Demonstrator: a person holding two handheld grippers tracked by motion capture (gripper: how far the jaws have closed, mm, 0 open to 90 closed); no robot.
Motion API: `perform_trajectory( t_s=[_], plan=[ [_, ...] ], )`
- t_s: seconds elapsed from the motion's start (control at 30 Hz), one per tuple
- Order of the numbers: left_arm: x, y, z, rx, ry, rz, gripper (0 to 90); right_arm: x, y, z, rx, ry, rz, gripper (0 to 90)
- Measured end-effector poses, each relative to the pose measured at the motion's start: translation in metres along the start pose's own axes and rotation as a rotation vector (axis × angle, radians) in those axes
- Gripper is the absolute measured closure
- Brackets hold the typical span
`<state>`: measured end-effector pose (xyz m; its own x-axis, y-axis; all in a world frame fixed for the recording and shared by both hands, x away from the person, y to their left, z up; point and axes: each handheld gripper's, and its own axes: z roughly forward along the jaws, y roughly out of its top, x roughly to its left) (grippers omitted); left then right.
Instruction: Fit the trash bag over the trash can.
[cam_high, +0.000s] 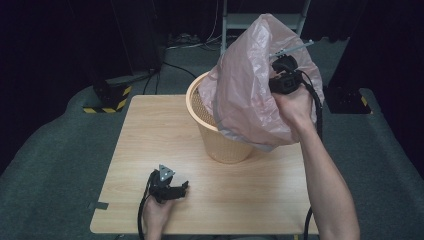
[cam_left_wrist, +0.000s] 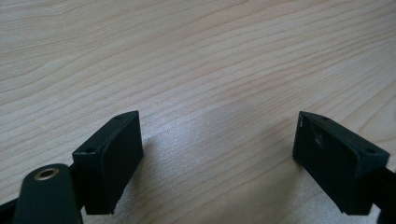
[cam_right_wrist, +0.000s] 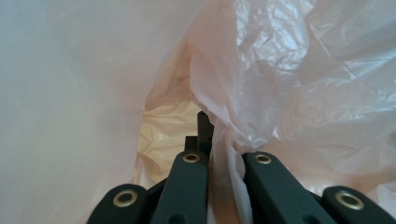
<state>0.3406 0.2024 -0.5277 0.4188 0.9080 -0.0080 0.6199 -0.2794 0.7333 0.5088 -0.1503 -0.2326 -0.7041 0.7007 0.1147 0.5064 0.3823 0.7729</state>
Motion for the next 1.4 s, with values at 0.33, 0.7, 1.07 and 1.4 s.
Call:
perform_trajectory(
  t_s=[0.33,0.7,1.07,1.4],
  plan=[
    [0.000,0.000,0.000,-0.001,0.001,0.000,15.9,0.010,0.013,0.020,0.030,0.016,-0.014,89.2],
    [0.000,0.000,0.000,-0.001,0.001,0.001,15.9,0.019,0.022,0.040,0.048,0.042,-0.015,89.3],
    [0.000,0.000,0.000,-0.001,-0.002,-0.002,16.0,0.019,0.022,0.054,0.058,0.063,0.007,89.3],
    [0.000,0.000,0.000,-0.001,-0.002,-0.002,16.0,0.016,0.021,0.067,0.075,0.069,0.009,89.3]
  ],
)
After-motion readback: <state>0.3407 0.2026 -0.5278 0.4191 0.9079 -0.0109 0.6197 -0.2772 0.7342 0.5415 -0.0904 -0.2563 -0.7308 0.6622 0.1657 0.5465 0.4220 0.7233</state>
